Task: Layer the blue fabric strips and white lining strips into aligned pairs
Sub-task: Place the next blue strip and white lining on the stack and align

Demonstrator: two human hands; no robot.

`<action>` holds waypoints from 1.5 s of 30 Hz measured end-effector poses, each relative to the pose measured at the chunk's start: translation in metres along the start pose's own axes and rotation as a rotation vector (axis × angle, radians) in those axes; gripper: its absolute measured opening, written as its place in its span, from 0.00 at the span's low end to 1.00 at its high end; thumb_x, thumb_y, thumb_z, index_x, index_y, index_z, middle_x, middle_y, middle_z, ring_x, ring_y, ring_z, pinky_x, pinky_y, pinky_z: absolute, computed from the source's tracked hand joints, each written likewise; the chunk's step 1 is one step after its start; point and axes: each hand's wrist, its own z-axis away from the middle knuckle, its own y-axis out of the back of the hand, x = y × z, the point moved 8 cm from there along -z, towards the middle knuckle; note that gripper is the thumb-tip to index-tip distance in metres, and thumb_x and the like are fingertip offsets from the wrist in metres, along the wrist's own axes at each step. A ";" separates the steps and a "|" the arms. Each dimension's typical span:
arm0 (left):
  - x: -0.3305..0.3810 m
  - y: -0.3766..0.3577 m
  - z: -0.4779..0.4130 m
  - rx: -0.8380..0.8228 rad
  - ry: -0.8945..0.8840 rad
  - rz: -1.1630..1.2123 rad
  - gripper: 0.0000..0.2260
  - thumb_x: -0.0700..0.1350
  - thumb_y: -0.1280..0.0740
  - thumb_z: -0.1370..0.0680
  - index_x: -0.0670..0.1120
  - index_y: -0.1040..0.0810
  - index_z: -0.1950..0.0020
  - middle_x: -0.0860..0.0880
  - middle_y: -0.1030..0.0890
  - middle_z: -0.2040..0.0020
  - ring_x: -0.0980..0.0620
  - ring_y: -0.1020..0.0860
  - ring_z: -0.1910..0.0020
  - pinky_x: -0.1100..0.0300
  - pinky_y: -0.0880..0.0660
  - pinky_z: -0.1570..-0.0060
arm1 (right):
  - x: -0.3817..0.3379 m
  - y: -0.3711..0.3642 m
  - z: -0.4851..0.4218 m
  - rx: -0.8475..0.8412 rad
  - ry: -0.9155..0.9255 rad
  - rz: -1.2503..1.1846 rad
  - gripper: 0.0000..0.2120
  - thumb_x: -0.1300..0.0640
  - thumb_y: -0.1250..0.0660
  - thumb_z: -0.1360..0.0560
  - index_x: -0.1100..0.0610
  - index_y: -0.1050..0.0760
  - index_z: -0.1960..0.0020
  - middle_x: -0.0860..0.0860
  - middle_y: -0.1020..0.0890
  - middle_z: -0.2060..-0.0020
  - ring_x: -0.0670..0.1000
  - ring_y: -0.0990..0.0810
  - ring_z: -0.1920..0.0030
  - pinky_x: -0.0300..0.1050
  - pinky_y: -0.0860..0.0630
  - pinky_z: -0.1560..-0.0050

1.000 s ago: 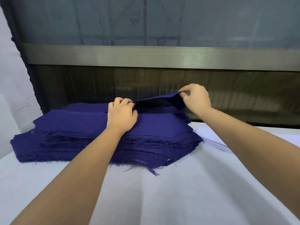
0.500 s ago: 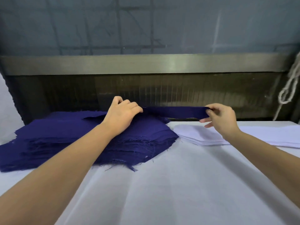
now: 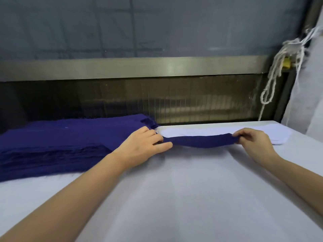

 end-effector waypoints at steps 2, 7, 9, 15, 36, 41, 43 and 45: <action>0.013 -0.002 -0.005 -0.040 -0.015 0.027 0.26 0.29 0.29 0.38 0.47 0.18 0.44 0.49 0.19 0.61 0.47 0.24 0.69 0.62 0.29 0.68 | 0.003 0.011 0.002 -0.029 0.061 0.191 0.12 0.72 0.39 0.27 0.60 0.20 0.57 0.54 0.18 0.60 0.52 0.24 0.59 0.40 0.32 0.57; 0.017 -0.005 -0.007 -0.109 0.075 0.040 0.26 0.31 0.26 0.40 0.46 0.18 0.44 0.51 0.21 0.65 0.48 0.26 0.71 0.63 0.30 0.71 | 0.014 0.027 0.002 -0.064 0.079 0.426 0.14 0.72 0.42 0.29 0.62 0.19 0.58 0.58 0.17 0.59 0.57 0.24 0.58 0.44 0.31 0.55; 0.015 -0.003 -0.003 -0.114 0.132 0.019 0.21 0.34 0.25 0.38 0.46 0.18 0.47 0.50 0.21 0.65 0.47 0.25 0.70 0.61 0.29 0.70 | 0.020 0.027 -0.001 -0.091 0.043 0.457 0.14 0.72 0.43 0.28 0.62 0.19 0.58 0.59 0.17 0.57 0.59 0.23 0.54 0.45 0.29 0.52; 0.007 -0.003 0.010 -0.186 0.203 -0.017 0.04 0.43 0.26 0.32 0.45 0.17 0.59 0.49 0.21 0.65 0.47 0.24 0.68 0.57 0.27 0.67 | 0.023 0.031 0.002 -0.093 -0.006 0.525 0.13 0.68 0.44 0.27 0.62 0.22 0.61 0.60 0.18 0.58 0.61 0.24 0.55 0.50 0.27 0.52; 0.017 -0.024 0.018 -0.318 0.514 0.509 0.24 0.62 0.50 0.22 0.52 0.19 0.47 0.59 0.23 0.50 0.57 0.28 0.50 0.61 0.30 0.53 | 0.015 -0.012 0.015 -0.336 0.163 0.710 0.16 0.46 0.44 0.21 0.48 0.31 0.35 0.51 0.20 0.48 0.55 0.23 0.45 0.46 0.29 0.56; 0.005 -0.029 0.027 -0.293 0.535 0.424 0.12 0.47 0.35 0.22 0.50 0.21 0.40 0.55 0.25 0.42 0.53 0.30 0.43 0.61 0.31 0.44 | 0.015 -0.006 0.014 -0.287 0.159 0.734 0.19 0.41 0.45 0.22 0.47 0.31 0.35 0.52 0.20 0.49 0.56 0.23 0.45 0.47 0.31 0.57; 0.006 -0.033 0.028 -0.322 0.535 0.441 0.13 0.49 0.35 0.22 0.52 0.22 0.38 0.56 0.26 0.40 0.54 0.31 0.41 0.63 0.33 0.42 | 0.016 -0.005 0.013 -0.284 0.138 0.769 0.20 0.40 0.45 0.22 0.48 0.32 0.34 0.53 0.20 0.48 0.56 0.23 0.45 0.47 0.31 0.57; 0.008 -0.037 0.028 -0.357 0.533 0.458 0.14 0.51 0.37 0.21 0.53 0.23 0.36 0.57 0.26 0.39 0.55 0.31 0.40 0.61 0.33 0.41 | 0.019 -0.003 0.012 -0.286 0.108 0.799 0.20 0.41 0.45 0.22 0.48 0.33 0.34 0.54 0.21 0.47 0.56 0.23 0.46 0.46 0.31 0.58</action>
